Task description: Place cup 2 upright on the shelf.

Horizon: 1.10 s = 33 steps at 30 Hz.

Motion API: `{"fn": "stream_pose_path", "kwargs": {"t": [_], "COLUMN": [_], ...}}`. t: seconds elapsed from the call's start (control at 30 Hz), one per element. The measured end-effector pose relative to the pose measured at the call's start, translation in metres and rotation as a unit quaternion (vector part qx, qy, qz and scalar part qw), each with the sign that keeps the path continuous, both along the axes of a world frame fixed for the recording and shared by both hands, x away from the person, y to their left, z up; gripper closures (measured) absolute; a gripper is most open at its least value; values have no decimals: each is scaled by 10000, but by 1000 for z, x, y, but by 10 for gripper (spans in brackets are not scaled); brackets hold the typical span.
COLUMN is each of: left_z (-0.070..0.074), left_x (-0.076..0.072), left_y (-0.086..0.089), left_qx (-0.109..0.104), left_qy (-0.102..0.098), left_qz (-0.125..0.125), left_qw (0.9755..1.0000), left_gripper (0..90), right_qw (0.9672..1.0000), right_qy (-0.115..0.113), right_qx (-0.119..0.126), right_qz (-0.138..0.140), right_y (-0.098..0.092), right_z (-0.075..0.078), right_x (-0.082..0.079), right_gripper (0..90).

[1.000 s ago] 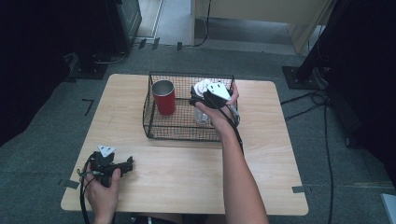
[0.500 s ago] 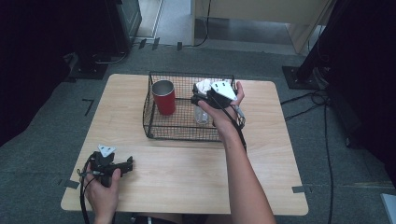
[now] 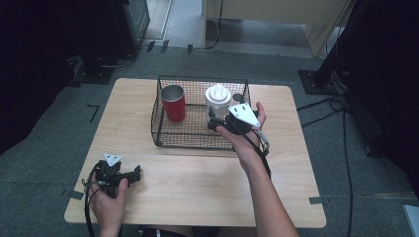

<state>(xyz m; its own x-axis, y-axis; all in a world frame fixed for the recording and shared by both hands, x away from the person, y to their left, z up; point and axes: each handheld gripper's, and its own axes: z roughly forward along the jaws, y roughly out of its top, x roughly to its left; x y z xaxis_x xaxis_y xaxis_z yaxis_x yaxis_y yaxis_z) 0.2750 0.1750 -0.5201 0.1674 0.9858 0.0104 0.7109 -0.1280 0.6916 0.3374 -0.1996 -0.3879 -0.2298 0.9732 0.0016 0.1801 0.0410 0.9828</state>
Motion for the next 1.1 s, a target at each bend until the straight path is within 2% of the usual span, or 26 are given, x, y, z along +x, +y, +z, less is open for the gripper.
{"fn": "stream_pose_path", "kwargs": {"t": [0.27, 0.6, 1.1], "left_z": [0, 0, 0], "left_x": [0, 0, 0], "left_y": [0, 0, 0], "left_qx": [0, 1, 7], "left_qy": [7, 7, 3], "left_qz": [-2, -3, -12], "left_qw": [10000, 10000, 10000], "left_gripper": [5, 5, 4], "right_qw": [9999, 9996, 9982], "right_qy": [18, 4, 147], "right_qx": [80, -42, -12], "right_qz": [-127, -292, -583], "right_y": [-26, -54, -92], "right_z": [-11, -21, -50], "right_x": [-24, -52, -77], "right_gripper": [0, 0, 0]}}
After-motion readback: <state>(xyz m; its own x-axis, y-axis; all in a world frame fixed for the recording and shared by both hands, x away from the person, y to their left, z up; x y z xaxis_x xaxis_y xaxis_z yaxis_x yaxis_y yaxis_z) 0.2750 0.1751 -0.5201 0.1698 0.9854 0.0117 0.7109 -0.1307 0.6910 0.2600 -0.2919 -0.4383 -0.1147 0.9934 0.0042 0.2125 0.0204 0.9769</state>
